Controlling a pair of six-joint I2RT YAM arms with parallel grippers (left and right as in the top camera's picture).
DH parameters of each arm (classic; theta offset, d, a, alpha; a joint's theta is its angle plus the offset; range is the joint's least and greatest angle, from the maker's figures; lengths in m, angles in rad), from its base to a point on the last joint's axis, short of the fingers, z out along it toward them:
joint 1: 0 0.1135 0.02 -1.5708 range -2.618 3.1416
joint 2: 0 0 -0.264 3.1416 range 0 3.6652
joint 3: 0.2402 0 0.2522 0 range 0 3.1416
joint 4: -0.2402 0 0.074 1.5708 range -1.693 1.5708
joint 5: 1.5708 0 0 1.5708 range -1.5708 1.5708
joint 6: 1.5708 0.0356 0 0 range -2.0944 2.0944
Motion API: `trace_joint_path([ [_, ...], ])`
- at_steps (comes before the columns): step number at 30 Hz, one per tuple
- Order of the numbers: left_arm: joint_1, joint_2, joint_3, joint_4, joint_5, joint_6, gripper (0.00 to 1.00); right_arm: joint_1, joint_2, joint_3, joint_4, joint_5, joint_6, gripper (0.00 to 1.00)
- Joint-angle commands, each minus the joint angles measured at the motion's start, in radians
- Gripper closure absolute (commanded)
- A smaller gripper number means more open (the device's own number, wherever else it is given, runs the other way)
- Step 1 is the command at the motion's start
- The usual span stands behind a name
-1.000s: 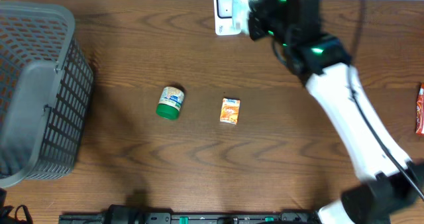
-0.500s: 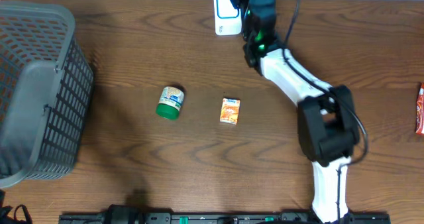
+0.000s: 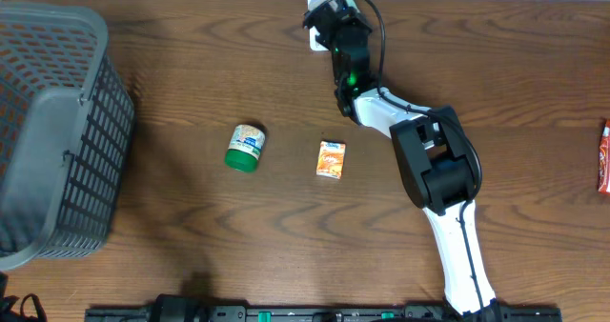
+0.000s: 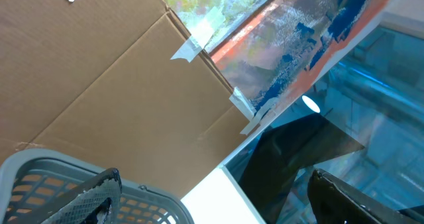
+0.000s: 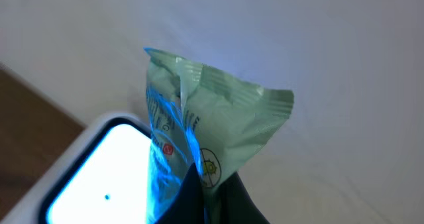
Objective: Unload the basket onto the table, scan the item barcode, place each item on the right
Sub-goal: 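Hold the tissue pack up in front of the white scanner, then move the tissue pack with the right gripper to the table's right edge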
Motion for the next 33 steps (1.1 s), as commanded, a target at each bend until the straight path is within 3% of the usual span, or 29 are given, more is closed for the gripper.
trace_joint_path([
  [1,0.006,0.000,-0.003,0.004,-0.002,-0.002,0.10,0.031,-0.001,0.005,-0.081,-0.042,-0.024,0.99],
  [10,0.006,-0.001,-0.003,0.004,-0.002,-0.002,0.10,0.076,-0.037,0.006,-0.072,0.080,-0.052,0.99],
  [17,0.006,-0.001,-0.003,0.006,-0.002,-0.002,0.10,0.082,-0.237,0.006,-0.127,0.200,-0.130,0.99],
  [24,0.006,-0.003,-0.003,0.032,-0.002,-0.002,0.10,-0.003,-0.534,0.006,-0.689,0.254,-0.065,0.99],
  [29,0.006,-0.022,-0.003,0.039,-0.002,-0.003,0.10,-0.206,-0.670,0.006,-1.126,0.333,0.098,0.99],
  [33,0.006,-0.054,-0.003,0.037,-0.002,-0.028,0.10,-0.423,-0.671,0.002,-1.389,0.314,0.253,0.99],
])
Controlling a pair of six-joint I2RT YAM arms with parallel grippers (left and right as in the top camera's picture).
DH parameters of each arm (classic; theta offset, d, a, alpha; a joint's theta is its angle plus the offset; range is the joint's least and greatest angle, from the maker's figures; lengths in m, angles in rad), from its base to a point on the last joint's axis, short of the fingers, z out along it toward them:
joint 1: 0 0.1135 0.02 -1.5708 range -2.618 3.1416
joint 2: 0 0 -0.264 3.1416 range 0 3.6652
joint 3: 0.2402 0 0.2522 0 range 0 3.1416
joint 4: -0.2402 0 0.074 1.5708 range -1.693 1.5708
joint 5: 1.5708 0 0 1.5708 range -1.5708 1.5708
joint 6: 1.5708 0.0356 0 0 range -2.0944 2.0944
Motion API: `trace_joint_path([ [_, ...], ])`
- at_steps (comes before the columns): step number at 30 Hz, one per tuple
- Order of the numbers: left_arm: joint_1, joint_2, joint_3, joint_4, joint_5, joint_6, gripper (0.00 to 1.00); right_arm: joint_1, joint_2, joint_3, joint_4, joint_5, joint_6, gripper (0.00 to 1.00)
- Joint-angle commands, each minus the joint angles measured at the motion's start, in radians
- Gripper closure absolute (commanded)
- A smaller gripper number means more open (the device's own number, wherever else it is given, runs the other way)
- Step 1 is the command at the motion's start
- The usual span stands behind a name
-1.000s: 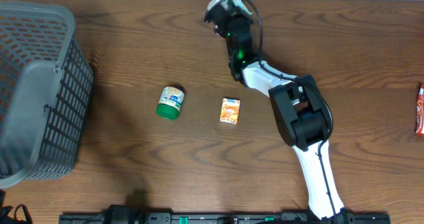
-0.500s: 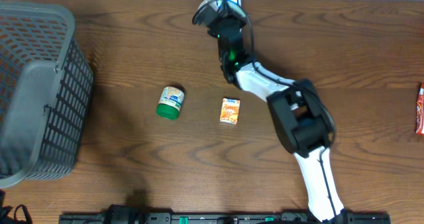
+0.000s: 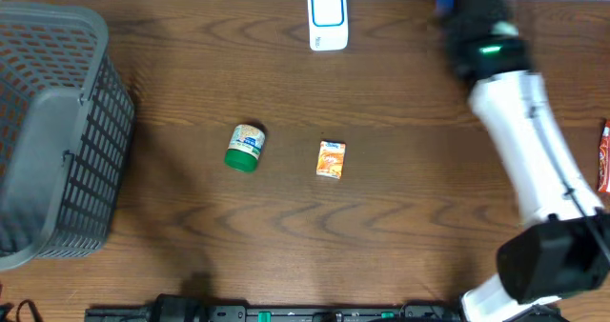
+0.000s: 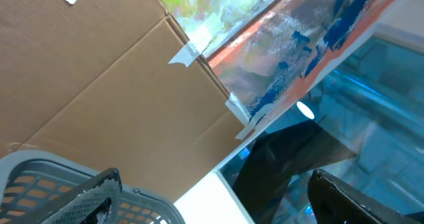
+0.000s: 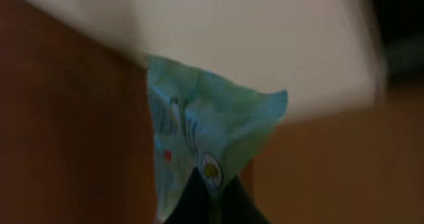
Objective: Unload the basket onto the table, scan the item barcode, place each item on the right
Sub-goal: 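Move the tissue pack with the right gripper to the table's right edge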
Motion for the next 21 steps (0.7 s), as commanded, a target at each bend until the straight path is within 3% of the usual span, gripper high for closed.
trace_joint_path([
  [1,0.006,-0.045,-0.002,0.006,-0.003,-0.022,0.10,-0.181,0.034,-0.021,-0.141,0.004,0.208,0.99],
  [6,0.006,-0.076,-0.002,0.000,-0.003,-0.022,0.10,-0.433,0.105,-0.098,-0.236,-0.153,0.377,0.99],
  [10,0.006,-0.074,-0.002,-0.013,-0.003,-0.022,0.10,-0.568,0.155,-0.182,-0.198,-0.262,0.417,0.99],
  [17,0.006,-0.074,-0.002,-0.023,-0.003,-0.022,0.10,-0.723,0.185,-0.296,-0.099,-0.271,0.536,0.95],
  [19,0.006,-0.073,-0.002,-0.023,-0.003,-0.022,0.10,-0.747,0.185,-0.296,-0.101,-0.297,0.547,0.75],
  [20,0.006,-0.073,-0.002,-0.023,-0.003,-0.022,0.10,-0.753,0.181,-0.294,-0.104,-0.311,0.547,0.54],
  [21,0.006,-0.073,-0.002,-0.023,-0.003,-0.022,0.10,-0.756,0.174,-0.290,-0.109,-0.321,0.547,0.22],
])
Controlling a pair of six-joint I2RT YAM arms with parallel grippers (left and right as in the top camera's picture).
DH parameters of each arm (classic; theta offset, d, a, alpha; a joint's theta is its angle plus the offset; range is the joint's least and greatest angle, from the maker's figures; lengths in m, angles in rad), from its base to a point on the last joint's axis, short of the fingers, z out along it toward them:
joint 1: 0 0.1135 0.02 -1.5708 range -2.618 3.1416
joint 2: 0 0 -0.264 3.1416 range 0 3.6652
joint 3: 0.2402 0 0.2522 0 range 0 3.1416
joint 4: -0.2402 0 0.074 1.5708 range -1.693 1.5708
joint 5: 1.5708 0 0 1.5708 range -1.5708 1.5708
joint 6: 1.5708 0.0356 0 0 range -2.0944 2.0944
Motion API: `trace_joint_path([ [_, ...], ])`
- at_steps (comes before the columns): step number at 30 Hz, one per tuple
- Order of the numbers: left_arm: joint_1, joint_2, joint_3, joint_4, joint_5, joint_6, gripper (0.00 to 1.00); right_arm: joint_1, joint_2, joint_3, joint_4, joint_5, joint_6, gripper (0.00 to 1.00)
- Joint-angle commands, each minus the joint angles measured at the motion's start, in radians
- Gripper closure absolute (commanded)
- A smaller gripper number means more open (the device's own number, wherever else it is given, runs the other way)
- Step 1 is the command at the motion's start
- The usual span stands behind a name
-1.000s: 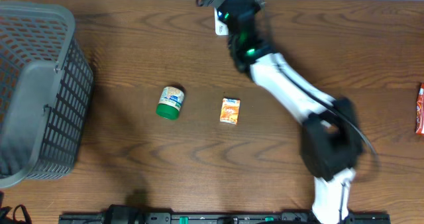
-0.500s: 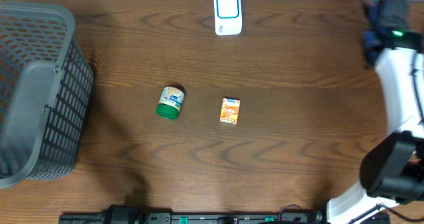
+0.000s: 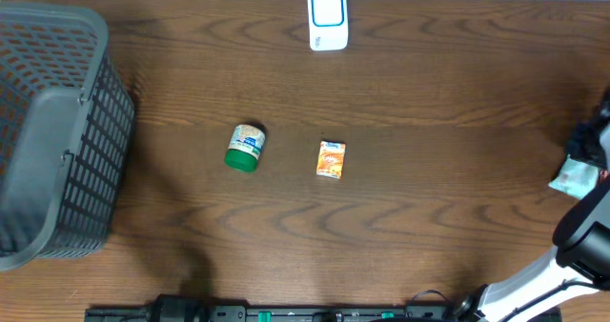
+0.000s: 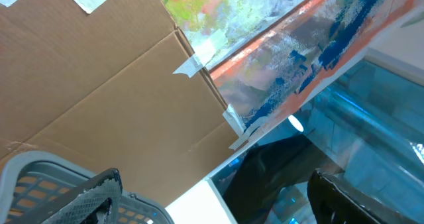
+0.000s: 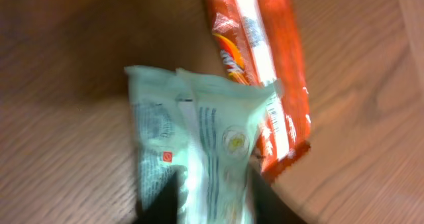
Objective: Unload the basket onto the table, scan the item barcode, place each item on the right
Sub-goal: 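Move the tissue pack with the right gripper to the table's right edge, then move the right gripper over the orange Kleenex pack and grasp it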
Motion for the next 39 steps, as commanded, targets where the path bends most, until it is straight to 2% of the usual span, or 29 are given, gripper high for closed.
trace_joint_path([
  [1,0.006,0.000,-0.002,0.003,-0.002,-0.002,0.10,-0.008,-0.024,0.010,-0.009,-0.054,0.051,0.01],
  [5,0.006,0.000,-0.002,0.000,-0.002,-0.002,0.10,0.029,-0.092,0.071,-0.061,-0.152,0.050,0.01],
  [8,0.006,0.000,-0.002,-0.003,-0.002,-0.002,0.10,0.079,-0.164,0.136,-0.101,-0.326,-0.017,0.01],
  [12,0.006,0.000,-0.002,-0.003,-0.002,-0.002,0.10,0.200,-0.273,0.196,-0.110,-0.605,-0.134,0.01],
  [15,0.006,0.000,-0.002,-0.003,-0.002,-0.002,0.10,0.335,-0.333,0.200,-0.112,-0.695,-0.205,0.01],
  [21,0.006,0.000,-0.002,-0.003,-0.002,-0.002,0.10,0.711,-0.316,0.199,-0.267,-0.687,-0.496,0.01],
  [25,0.006,0.000,-0.002,-0.003,-0.002,-0.002,0.10,0.899,-0.232,0.199,-0.326,-0.692,-0.541,0.01],
  [29,0.006,0.000,-0.002,-0.003,-0.002,-0.002,0.10,0.994,-0.134,0.199,-0.328,-0.658,-0.578,0.01],
  [39,0.006,0.000,-0.002,-0.003,-0.002,-0.002,0.10,1.082,0.097,0.200,-0.328,-0.649,-0.586,0.01],
])
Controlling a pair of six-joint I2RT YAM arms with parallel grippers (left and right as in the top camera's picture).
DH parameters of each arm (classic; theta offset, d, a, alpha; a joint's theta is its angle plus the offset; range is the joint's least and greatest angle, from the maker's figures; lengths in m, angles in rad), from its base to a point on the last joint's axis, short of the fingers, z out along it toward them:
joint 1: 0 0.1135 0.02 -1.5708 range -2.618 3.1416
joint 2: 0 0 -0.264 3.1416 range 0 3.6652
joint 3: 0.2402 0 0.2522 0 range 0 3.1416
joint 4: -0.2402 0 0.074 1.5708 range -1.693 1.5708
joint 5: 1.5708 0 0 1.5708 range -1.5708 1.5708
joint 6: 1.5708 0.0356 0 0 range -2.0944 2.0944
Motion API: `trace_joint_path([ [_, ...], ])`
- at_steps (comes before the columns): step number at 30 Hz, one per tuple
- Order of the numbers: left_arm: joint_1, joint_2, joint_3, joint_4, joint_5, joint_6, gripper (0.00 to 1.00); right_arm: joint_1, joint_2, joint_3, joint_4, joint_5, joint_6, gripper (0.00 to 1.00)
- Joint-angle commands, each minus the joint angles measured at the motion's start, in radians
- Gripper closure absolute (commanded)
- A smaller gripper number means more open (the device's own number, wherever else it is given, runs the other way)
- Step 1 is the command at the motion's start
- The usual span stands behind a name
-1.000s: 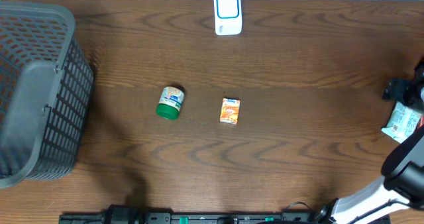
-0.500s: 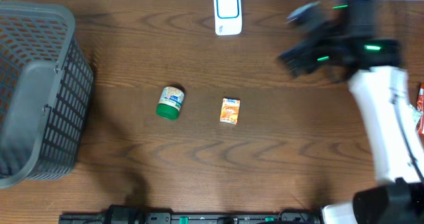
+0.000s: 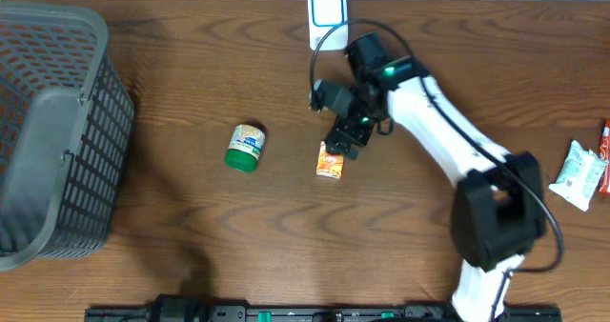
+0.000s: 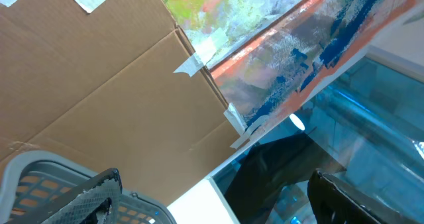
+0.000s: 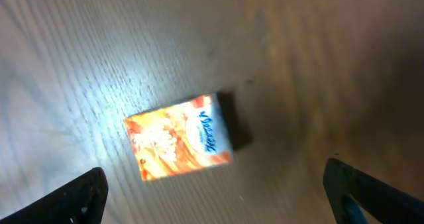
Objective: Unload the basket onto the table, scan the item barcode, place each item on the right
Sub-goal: 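Move the right gripper over the orange Kleenex pack and grasp it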
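Observation:
A small orange box [image 3: 331,160] lies flat in the middle of the table, lit brightly in the right wrist view [image 5: 179,146]. My right gripper [image 3: 345,141] hovers just above it, open, both fingertips [image 5: 86,194] spread wide with nothing between them. The white scanner [image 3: 327,17] with its blue-rimmed window sits at the table's far edge. A pale green packet [image 3: 579,174] lies at the right edge. My left gripper [image 4: 212,204] is open and empty, facing up at cardboard; it does not show in the overhead view.
A green-lidded jar [image 3: 245,148] lies left of the box. A grey mesh basket [image 3: 57,131] fills the left side. An orange packet [image 3: 605,136] pokes in at the right edge beside the green packet. My right arm [image 3: 448,141] stretches across the table's middle right.
My right gripper was at the table's right edge, shut on the green packet. The packet now lies there on the table, and the gripper stands open over the orange box in the middle.
My right gripper held the green packet over the scanner at the far edge. Then it was at the back right with the packet, then low at the right edge beside the orange packet. Now the packet rests there and the gripper is open above the orange box.

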Motion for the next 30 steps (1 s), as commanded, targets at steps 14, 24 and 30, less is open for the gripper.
trace_joint_path([
  [14,0.006,0.000,-0.002,0.004,-0.002,-0.002,0.10,0.108,0.143,-0.005,0.034,0.195,0.008,0.01],
  [24,0.006,0.000,-0.002,0.004,-0.002,-0.002,0.10,0.112,0.153,-0.013,0.043,0.224,0.056,0.27],
  [30,0.006,0.000,-0.002,0.004,-0.002,-0.002,0.10,0.113,0.153,-0.013,0.087,0.307,0.213,0.36],
])
